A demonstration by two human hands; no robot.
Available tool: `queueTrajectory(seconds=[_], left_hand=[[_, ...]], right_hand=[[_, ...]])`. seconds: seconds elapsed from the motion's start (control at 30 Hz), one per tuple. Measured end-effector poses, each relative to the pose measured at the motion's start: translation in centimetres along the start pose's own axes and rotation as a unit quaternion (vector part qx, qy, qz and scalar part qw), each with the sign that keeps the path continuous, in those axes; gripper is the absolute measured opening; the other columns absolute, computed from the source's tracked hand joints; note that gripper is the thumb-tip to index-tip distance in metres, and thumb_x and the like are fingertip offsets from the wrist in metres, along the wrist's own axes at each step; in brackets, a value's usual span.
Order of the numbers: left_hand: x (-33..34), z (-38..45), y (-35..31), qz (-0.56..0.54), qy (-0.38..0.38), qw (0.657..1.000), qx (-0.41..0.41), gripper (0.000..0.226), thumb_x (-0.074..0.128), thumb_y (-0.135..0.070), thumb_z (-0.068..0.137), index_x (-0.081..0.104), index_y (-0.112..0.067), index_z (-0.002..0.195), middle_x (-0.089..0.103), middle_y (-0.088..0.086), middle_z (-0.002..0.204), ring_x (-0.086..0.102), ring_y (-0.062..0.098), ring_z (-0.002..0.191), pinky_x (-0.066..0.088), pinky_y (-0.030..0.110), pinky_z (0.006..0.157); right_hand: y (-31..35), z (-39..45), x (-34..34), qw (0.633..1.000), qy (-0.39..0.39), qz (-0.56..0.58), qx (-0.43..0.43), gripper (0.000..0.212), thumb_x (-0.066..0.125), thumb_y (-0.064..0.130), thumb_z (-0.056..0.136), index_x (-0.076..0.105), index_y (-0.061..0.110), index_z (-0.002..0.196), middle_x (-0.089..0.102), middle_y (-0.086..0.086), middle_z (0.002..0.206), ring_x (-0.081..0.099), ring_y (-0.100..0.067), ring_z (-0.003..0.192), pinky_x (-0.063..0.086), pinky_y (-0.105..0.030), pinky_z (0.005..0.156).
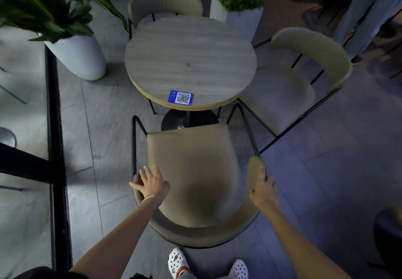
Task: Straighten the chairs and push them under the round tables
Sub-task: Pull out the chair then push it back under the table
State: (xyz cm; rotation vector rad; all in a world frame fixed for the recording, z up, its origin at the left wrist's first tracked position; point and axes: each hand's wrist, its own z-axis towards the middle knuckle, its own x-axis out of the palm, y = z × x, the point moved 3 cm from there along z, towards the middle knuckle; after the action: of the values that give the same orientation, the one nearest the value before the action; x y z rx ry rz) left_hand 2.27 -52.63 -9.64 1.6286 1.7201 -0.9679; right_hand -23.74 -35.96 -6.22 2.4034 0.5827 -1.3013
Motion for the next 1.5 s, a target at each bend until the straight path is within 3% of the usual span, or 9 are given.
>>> queueTrajectory(seconds=[0.17, 0.37, 0.57, 0.73, 1.23, 1.5], left_hand=[[-0.4, -2.9, -7.5, -0.073, 0.023, 0.993, 0.085, 0.074, 0.046, -0.023, 0.095, 0.001, -0.014, 0.152, 0.001, 0.013, 0.162, -0.001, 0.034, 0.149, 0.008, 0.055, 0.12], [0.4, -6.8, -19.6, -0.108, 0.002, 0.983, 0.149, 0.075, 0.049, -0.021, 0.093, 0.004, -0.012, 0.152, 0.012, 0.017, 0.159, 0.011, 0.036, 0.147, 0.017, 0.054, 0.119], [2.0, -10.0, -32.1, -0.139, -0.007, 0.975, 0.171, 0.073, 0.049, -0.026, 0.092, 0.01, -0.011, 0.151, 0.023, 0.017, 0.154, 0.022, 0.036, 0.143, 0.026, 0.051, 0.115], [2.6, -10.8, -40.1, -0.142, 0.0, 0.972, 0.188, 0.075, 0.049, -0.028, 0.093, 0.006, -0.012, 0.152, 0.017, 0.017, 0.158, 0.016, 0.035, 0.146, 0.022, 0.049, 0.118], [-0.3, -2.4, -65.3, -0.147, 0.009, 0.963, 0.226, 0.074, 0.05, -0.024, 0.092, 0.008, -0.011, 0.151, 0.025, 0.015, 0.155, 0.025, 0.034, 0.143, 0.026, 0.046, 0.117], [-2.1, 1.9, -77.0, -0.149, 0.0, 0.963, 0.224, 0.069, 0.048, -0.022, 0.095, 0.009, -0.011, 0.151, 0.026, 0.015, 0.154, 0.024, 0.033, 0.143, 0.027, 0.047, 0.116]], right_hand=[[-1.6, 0.9, -4.1, 0.996, -0.06, 0.026, -0.054, 0.07, 0.05, 0.028, 0.094, 0.009, 0.025, 0.15, 0.024, -0.021, 0.152, 0.029, -0.035, 0.138, 0.039, -0.043, 0.106], [-7.1, 4.6, -10.8, 0.987, -0.102, 0.065, -0.105, 0.066, 0.051, 0.024, 0.093, 0.017, 0.019, 0.15, 0.027, -0.02, 0.151, 0.024, -0.034, 0.141, 0.032, -0.044, 0.113], [-14.5, 9.7, -17.4, 0.986, -0.101, 0.045, -0.124, 0.066, 0.05, 0.022, 0.092, 0.016, 0.02, 0.149, 0.027, -0.016, 0.151, 0.021, -0.033, 0.141, 0.031, -0.043, 0.113], [-18.5, 14.3, -21.9, 0.987, -0.095, 0.059, -0.116, 0.064, 0.05, 0.022, 0.092, 0.02, 0.019, 0.148, 0.026, -0.019, 0.151, 0.021, -0.035, 0.141, 0.032, -0.045, 0.112], [-23.9, 32.3, -35.0, 0.992, -0.08, 0.043, -0.086, 0.06, 0.047, 0.021, 0.091, 0.023, 0.018, 0.146, 0.033, -0.018, 0.144, 0.026, -0.035, 0.137, 0.032, -0.045, 0.108], [-25.4, 42.8, -41.2, 0.99, -0.077, 0.045, -0.111, 0.057, 0.048, 0.019, 0.091, 0.027, 0.018, 0.144, 0.037, -0.018, 0.14, 0.029, -0.035, 0.135, 0.032, -0.045, 0.108]])
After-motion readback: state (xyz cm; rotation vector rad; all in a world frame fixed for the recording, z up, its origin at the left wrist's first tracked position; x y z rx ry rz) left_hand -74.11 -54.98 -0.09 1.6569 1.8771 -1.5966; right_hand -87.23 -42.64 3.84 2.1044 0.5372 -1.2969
